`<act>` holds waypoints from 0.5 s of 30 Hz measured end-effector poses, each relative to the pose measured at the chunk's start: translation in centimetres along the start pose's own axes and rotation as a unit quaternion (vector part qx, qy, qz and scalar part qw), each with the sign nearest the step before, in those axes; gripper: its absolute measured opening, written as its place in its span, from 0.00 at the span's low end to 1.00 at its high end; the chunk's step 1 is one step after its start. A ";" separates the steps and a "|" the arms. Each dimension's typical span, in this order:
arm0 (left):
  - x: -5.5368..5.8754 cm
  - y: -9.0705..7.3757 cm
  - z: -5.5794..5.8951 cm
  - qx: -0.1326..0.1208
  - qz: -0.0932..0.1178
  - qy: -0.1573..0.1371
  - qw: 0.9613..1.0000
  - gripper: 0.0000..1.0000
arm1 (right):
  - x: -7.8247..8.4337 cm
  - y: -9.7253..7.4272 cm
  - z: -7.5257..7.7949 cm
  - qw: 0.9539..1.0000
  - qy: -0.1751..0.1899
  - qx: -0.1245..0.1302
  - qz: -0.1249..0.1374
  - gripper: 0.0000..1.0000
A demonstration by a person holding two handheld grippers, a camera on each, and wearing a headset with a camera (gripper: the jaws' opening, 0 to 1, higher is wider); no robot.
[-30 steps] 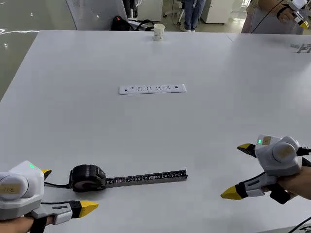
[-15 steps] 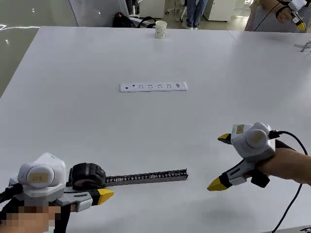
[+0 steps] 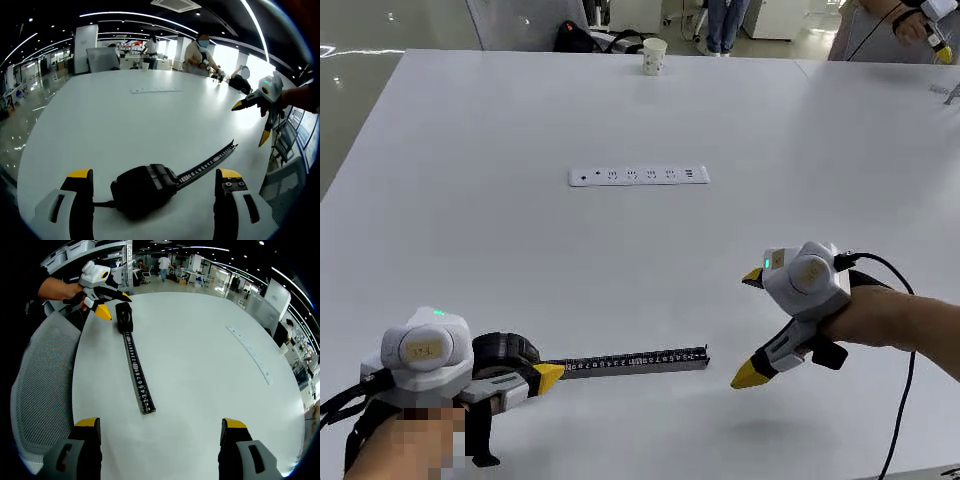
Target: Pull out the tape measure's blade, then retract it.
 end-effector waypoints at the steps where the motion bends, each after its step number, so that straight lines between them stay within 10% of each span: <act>1: 0.0 0.2 -0.1 -0.005 0.002 -0.002 1.000 0.99 | 0.0 0.3 0.1 1.000 0.000 -0.003 -0.002 0.99; 9: 0.7 1.9 -0.6 -0.057 0.004 -0.026 0.998 0.99 | 0.1 2.0 0.1 0.999 -0.009 -0.027 -0.022 0.99; 15: 1.7 2.2 0.3 -0.051 -0.006 -0.035 0.998 0.99 | -0.2 2.7 0.2 0.999 -0.016 -0.037 -0.030 0.99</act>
Point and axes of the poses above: the centre of the closed fingertips' face, and the gripper's own axes: y roughly forward along the fingers, z roughly to its right, x roughly out of its underside, the point moved 9 cm from there along -y, roughly backward along the fingers, and after that the axes turned 11 degrees about z, right-handed, at the moved point
